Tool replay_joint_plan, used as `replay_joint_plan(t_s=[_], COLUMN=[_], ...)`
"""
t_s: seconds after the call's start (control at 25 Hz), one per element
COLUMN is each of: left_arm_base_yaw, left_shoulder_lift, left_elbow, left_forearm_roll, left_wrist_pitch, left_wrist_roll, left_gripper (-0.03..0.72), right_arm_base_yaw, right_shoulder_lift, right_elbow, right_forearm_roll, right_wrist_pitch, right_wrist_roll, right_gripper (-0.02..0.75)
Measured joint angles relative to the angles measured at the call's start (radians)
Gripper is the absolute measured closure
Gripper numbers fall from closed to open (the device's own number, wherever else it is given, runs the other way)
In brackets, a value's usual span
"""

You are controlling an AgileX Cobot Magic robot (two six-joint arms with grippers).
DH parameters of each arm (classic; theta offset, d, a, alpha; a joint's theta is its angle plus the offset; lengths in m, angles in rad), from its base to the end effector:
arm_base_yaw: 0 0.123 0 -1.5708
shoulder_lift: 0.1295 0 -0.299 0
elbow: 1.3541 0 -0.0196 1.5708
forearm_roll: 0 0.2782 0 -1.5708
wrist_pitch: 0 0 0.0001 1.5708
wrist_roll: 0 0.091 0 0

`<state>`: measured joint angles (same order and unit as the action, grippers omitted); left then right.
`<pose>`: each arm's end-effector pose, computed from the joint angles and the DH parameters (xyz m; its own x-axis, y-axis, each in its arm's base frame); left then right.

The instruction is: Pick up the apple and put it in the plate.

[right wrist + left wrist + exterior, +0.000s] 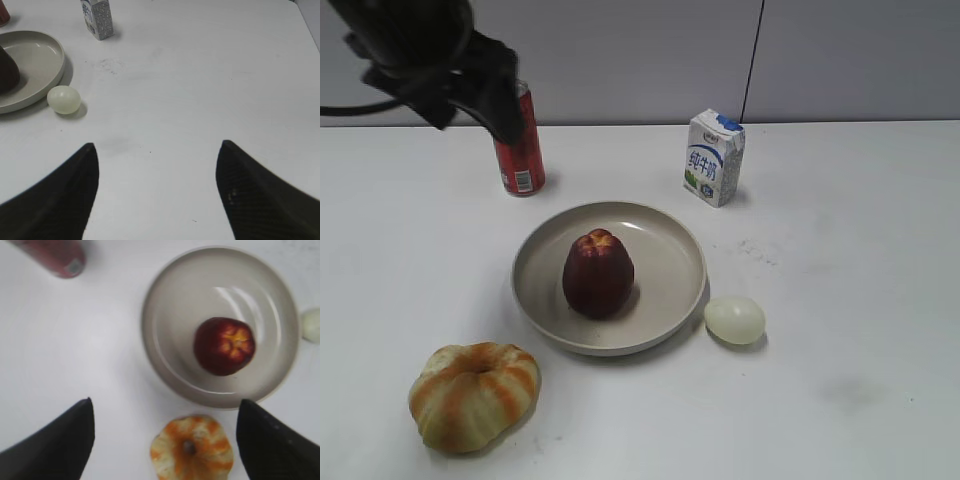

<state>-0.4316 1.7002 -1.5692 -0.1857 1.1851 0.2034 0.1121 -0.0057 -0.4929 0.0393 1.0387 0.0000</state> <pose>0.3439 -0.1755 0.3351 -0.7847 0.5051 -0.3593 0.5741 0.8107 -0.1142 0.0056 0.0037 0.2902 -0.4373 -0.0292 -0.8989 -0.1334 0.9905 0.0327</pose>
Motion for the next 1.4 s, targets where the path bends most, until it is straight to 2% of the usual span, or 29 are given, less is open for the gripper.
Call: replay_joint_plan(t_s=[0.16, 0.28, 0.56, 0.76, 0.96, 1.16, 1.4], left_arm_base_yaw=[0.101, 0.172, 0.272, 0.288, 0.288, 0.288, 0.288], left_shoulder_lift=[-0.110, -0.238, -0.589, -0.898, -1.184, -1.386, -1.424], left_elbow=[0.009, 0.073, 0.406, 0.663, 0.862, 0.992, 1.049], left_forearm_roll=[0.065, 0.073, 0.130, 0.157, 0.174, 0.186, 0.186], left_wrist_pitch=[0.024, 0.025, 0.030, -0.045, -0.107, -0.170, -0.163], left_wrist_roll=[-0.034, -0.049, -0.068, -0.120, -0.128, -0.128, -0.128], left_gripper=[0.031, 0.041, 0.061, 0.066, 0.073, 0.076, 0.087], right_arm_base_yaw=[0.000, 0.000, 0.000, 0.000, 0.000, 0.000, 0.000], right_shoulder_lift=[0.000, 0.000, 0.000, 0.000, 0.000, 0.000, 0.000], right_elbow=[0.000, 0.000, 0.000, 0.000, 0.000, 0.000, 0.000], right_forearm_roll=[0.000, 0.000, 0.000, 0.000, 0.000, 0.000, 0.000], right_wrist_pitch=[0.000, 0.000, 0.000, 0.000, 0.000, 0.000, 0.000], right_wrist_roll=[0.000, 0.000, 0.000, 0.000, 0.000, 0.000, 0.000], right_gripper=[0.153, 0.153, 0.153, 0.153, 0.153, 0.153, 0.153])
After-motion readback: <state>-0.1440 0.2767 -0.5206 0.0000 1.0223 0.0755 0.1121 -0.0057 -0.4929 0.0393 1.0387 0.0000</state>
